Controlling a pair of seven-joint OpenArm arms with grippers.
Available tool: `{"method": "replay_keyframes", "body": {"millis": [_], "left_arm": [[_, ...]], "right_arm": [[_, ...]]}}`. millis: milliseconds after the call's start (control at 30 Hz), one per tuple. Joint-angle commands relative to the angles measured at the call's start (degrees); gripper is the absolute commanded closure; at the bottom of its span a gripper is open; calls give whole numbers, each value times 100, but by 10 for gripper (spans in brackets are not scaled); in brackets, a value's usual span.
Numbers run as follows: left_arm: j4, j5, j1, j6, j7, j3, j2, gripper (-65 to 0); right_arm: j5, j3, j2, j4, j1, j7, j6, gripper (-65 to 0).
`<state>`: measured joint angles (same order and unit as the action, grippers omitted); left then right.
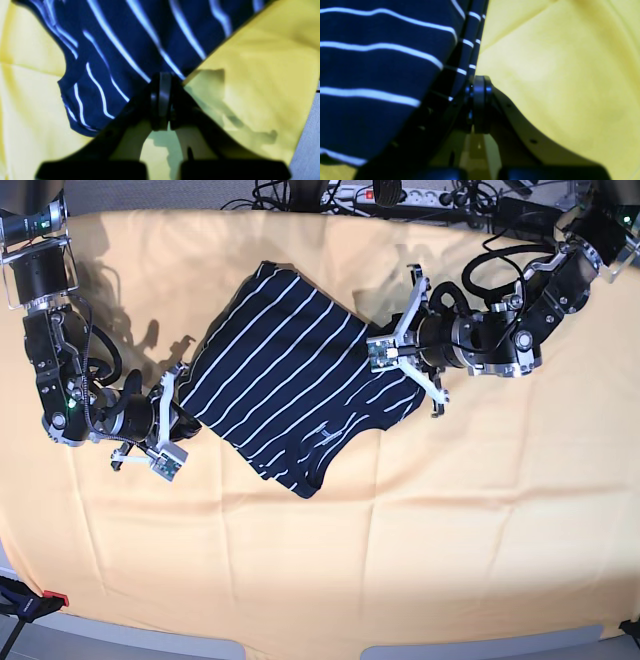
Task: Fold the T-shirt properly
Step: 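Rotate the folded shirt with both grippers holding its sides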
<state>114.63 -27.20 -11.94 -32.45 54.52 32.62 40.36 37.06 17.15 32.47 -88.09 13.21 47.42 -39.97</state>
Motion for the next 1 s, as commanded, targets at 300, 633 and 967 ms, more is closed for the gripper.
{"method": "replay_keyframes", "body": {"millis": [300, 633, 967], "left_arm": [[55, -651, -74, -640, 170, -50, 382, 0], [-1318, -179, -81, -755, -581, -48, 304, 0], [-2133, 546, -129, -755, -1401, -48, -614, 0]], "right_arm": [[68, -59, 90, -76, 140, -105, -3, 0], [817, -59, 92, -85, 153, 623, -3, 0], [1270, -57, 92, -380, 153, 837, -3, 0]]}}
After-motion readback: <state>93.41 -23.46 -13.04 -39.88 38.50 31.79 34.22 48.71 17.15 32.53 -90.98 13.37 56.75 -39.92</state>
